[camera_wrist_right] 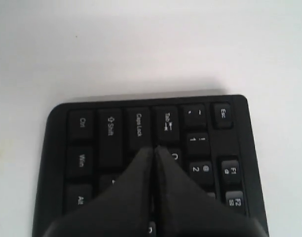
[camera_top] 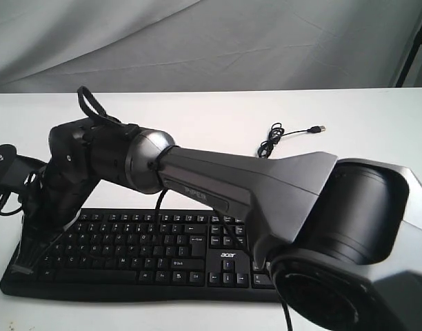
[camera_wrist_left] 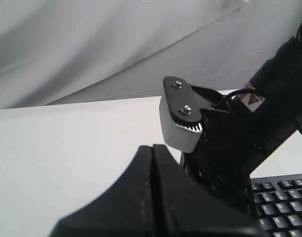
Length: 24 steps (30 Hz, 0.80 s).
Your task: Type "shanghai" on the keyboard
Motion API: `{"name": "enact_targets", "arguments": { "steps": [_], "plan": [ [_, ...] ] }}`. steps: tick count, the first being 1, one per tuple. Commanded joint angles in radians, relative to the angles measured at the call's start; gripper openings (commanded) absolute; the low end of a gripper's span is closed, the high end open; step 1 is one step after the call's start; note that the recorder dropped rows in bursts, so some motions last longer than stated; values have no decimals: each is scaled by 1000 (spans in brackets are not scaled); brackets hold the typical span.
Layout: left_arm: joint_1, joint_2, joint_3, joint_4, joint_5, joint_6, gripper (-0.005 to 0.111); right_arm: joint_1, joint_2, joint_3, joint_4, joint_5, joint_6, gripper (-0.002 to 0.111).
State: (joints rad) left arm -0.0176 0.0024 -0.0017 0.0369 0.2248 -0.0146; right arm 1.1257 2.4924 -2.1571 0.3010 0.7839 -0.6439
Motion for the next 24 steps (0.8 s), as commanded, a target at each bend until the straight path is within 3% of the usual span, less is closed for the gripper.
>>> {"name": "enact_targets", "arguments": {
  "steps": [1,8,12,24],
  "plan": [
    [2,-2,2,-9,-25,-11,0,-1,-10,-4,-60,63,40,0],
    [2,-2,2,-9,-25,-11,0,-11,-32,-4,-71,150,88,0],
    [2,-2,2,-9,-25,-11,0,-11,-80,78,-81,112,97,0],
    [2,-2,2,-9,-25,-11,0,-11,-374,681,-52,-338,110,0]
  ]
}}
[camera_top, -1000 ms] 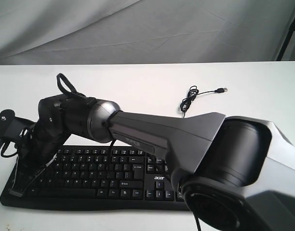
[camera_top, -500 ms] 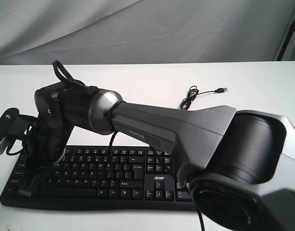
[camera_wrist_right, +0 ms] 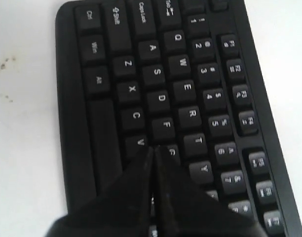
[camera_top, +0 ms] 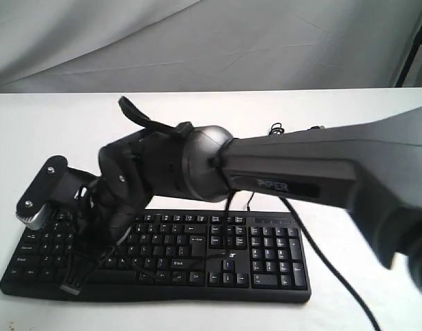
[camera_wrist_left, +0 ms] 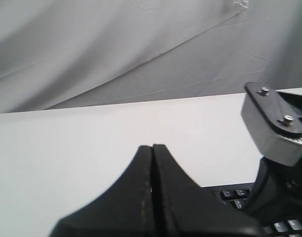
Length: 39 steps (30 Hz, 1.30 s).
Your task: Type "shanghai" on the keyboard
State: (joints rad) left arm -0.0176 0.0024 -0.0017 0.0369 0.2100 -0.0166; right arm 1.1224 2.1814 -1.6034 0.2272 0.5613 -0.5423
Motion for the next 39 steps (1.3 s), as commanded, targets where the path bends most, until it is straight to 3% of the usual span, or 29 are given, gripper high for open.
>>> {"name": "enact_targets", "arguments": {
  "steps": [1,39],
  "plan": [
    [2,-2,2,-9,-10,-9,0,-8,-68,147,26,-130,9,0],
    [2,-2,2,-9,-12,-9,0,-16,-19,162,91,-158,-14,0]
  ]
}}
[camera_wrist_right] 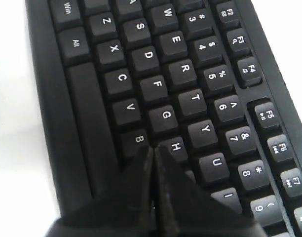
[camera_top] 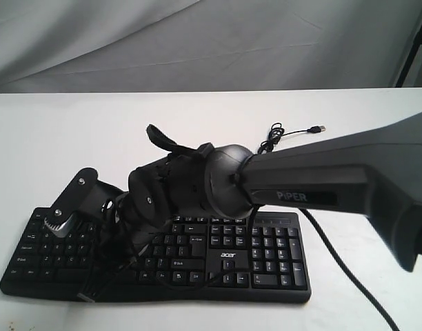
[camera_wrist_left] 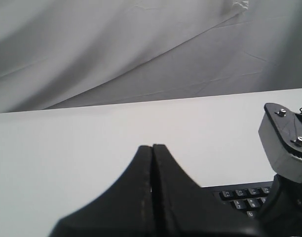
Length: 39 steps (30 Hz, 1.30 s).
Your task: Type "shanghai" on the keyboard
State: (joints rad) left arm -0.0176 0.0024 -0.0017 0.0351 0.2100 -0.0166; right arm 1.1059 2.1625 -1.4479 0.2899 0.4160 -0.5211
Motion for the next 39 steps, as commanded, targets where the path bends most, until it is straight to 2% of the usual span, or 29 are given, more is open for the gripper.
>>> {"name": "enact_targets", "arguments": {
  "steps": [1,39],
  "plan": [
    [2,-2,2,-7,-12,-9,0,0,0,6,35,-13,-44,0],
    [2,-2,2,-7,-12,-9,0,0,-9,-10,43,-65,-81,0]
  ]
}}
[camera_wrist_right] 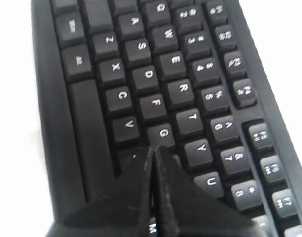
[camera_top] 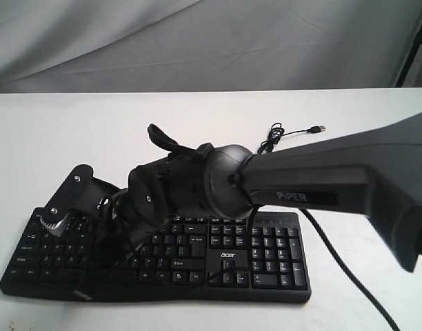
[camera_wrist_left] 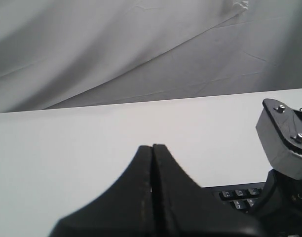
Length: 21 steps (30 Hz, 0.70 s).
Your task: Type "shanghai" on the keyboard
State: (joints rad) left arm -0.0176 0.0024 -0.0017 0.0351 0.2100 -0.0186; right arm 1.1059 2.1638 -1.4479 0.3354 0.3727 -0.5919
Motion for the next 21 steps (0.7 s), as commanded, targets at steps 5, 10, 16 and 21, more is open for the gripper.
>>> {"name": "enact_targets", "arguments": {
  "steps": [5,10,16,21],
  "plan": [
    [2,-2,2,-7,-12,-7,0,0,33,-125,-7,58,-12,0],
    [2,-2,2,-7,-12,-7,0,0,72,-177,-11,103,-10,0],
    [2,-2,2,-7,-12,-7,0,-5,76,-177,-13,119,-4,0],
    [2,-2,2,-7,-12,-7,0,-13,76,-175,-14,128,-2,0]
  ]
}}
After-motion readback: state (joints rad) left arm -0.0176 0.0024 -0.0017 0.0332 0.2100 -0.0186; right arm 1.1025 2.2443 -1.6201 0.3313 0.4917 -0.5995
